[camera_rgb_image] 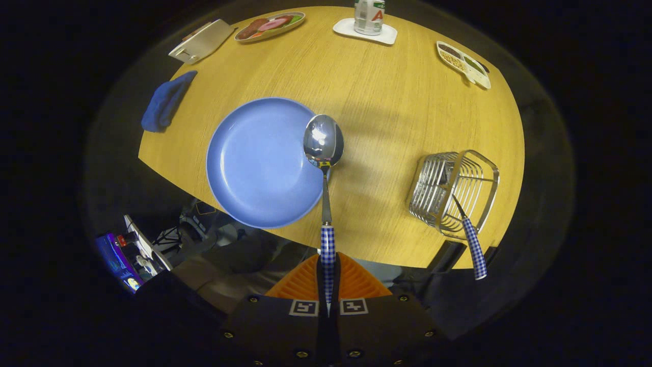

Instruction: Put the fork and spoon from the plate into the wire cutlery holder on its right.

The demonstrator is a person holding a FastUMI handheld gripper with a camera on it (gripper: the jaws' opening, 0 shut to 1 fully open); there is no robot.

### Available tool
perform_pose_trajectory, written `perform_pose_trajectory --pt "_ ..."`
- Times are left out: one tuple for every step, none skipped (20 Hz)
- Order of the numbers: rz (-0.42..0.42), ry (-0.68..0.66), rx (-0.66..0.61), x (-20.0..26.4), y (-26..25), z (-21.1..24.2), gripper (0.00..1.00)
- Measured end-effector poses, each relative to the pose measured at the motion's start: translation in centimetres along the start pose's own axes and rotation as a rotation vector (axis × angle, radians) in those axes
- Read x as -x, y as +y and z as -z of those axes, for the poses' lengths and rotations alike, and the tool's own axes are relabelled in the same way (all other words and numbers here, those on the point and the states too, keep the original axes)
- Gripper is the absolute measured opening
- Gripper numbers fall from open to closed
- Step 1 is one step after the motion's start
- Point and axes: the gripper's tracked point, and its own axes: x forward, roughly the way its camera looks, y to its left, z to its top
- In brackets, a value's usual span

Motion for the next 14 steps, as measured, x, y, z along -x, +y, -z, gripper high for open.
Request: perform_pose_trajectory --pt "-0.005 0.007 -0.015 0.6 -0.8 0.4 0.01" --pt "-0.011 0.013 -0.033 1.2 -1.6 0.9 0.01" --pt "-0.016 0.023 -0.047 1.9 -2.5 1.4 0.01" --pt "-0.020 0.031 -0.063 2.5 -3.4 1.9 0.01" --pt "-0.015 0.035 -0.077 3.0 -4.4 2.3 0.01" --pt "-0.005 0.040 -0.085 3.6 -5.4 2.6 0.01" --pt "0.001 0.045 -0.092 4.1 -6.3 3.0 0.01" --pt "-0.001 0.053 -0.104 4.7 -7.0 3.5 0.01" --pt "-0.009 0.054 -0.124 5.2 -7.2 3.9 0.01" --pt "-0.012 0.062 -0.134 5.6 -7.7 4.1 0.01" --pt "-0.011 0.069 -0.139 5.9 -8.4 4.4 0.01" --pt "-0.008 0.078 -0.146 6.1 -9.0 4.6 0.01" --pt "-0.004 0.092 -0.153 6.2 -9.6 4.8 0.01" --pt "-0.004 0.106 -0.160 6.2 -10.1 5.0 0.01"
